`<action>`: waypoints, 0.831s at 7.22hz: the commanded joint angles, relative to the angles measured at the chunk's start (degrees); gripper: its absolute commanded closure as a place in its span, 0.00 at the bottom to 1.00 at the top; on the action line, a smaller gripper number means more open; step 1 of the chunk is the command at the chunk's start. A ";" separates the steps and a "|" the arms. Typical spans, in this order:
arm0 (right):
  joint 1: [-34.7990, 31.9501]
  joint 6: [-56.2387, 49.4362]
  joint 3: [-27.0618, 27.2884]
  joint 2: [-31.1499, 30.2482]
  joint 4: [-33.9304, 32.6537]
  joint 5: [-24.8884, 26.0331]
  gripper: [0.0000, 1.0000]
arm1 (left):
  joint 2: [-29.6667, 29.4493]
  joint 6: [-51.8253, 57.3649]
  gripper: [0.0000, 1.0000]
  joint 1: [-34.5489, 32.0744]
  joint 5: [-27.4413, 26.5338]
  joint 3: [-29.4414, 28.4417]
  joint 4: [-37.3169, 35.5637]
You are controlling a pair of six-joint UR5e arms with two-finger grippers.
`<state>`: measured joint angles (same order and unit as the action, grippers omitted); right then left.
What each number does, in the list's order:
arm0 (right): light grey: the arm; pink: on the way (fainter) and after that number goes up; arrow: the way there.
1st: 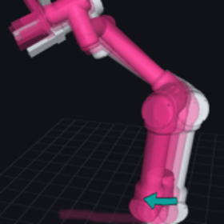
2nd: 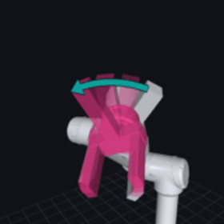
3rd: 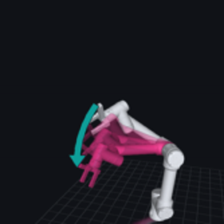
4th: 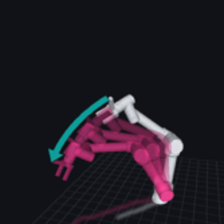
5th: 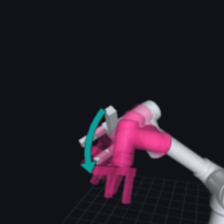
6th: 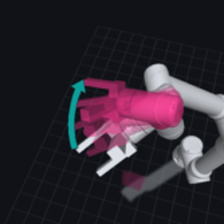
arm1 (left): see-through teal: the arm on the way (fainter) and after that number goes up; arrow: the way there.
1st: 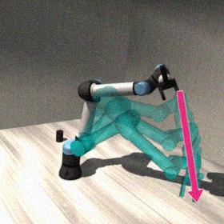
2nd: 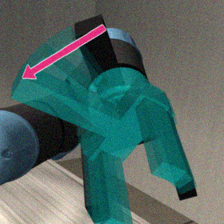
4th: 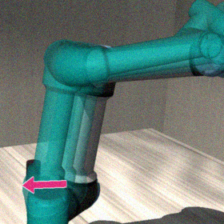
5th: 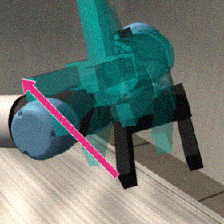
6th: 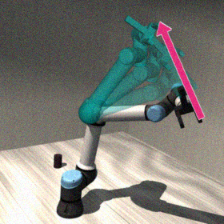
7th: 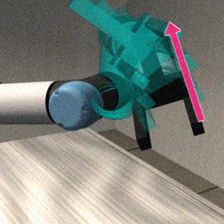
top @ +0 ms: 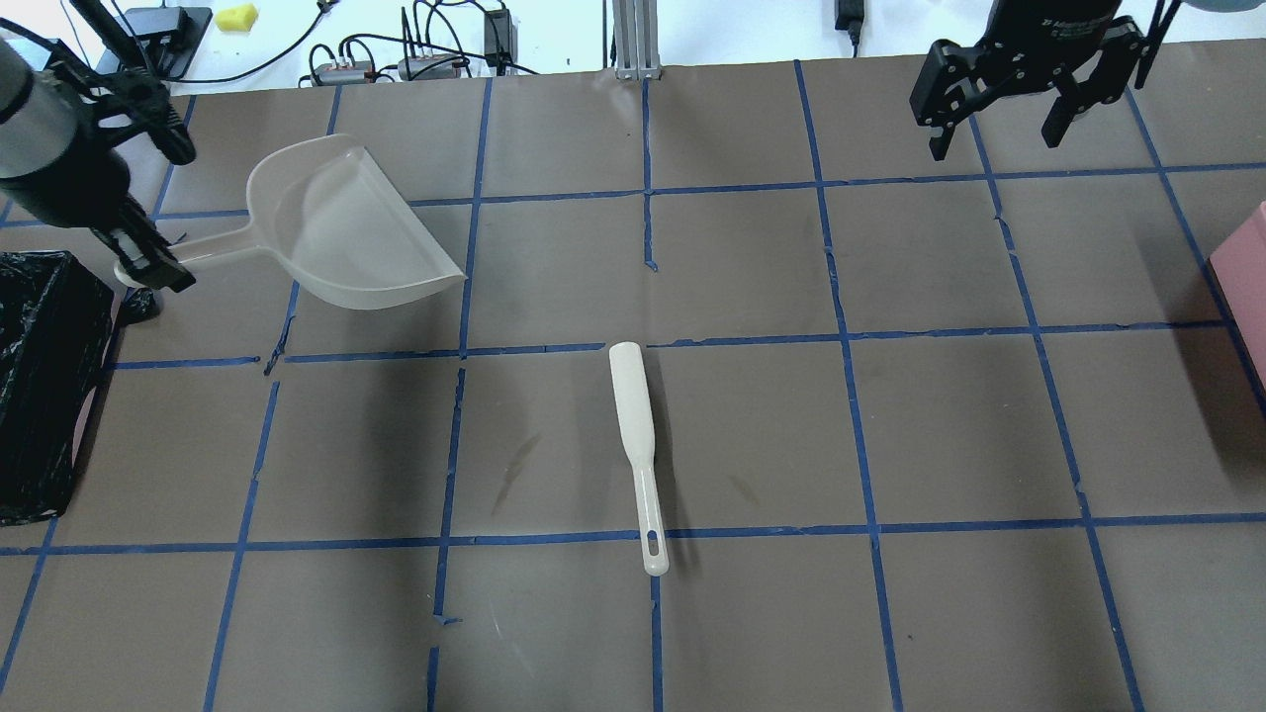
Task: Sweep and dump trash in nearest bin
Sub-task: 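Bring the empty dustpan back to the table center with the left gripper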
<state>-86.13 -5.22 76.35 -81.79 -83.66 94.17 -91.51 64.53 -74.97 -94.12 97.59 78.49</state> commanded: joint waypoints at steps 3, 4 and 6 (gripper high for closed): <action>-1.84 0.74 10.21 -13.66 -2.64 -1.36 0.00 | -2.87 -32.20 0.96 -15.87 0.43 0.15 -1.84; -2.28 0.74 11.10 -13.31 -3.35 -6.84 0.00 | -4.27 -40.19 0.96 -18.95 0.52 0.15 -4.02; -2.02 0.30 13.47 -12.35 -3.52 -7.00 0.00 | -8.83 -51.64 0.96 -23.53 0.78 -0.11 -10.86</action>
<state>-88.24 -4.78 88.27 -94.65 -86.65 87.41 -97.69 20.30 -95.64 -93.54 97.61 71.70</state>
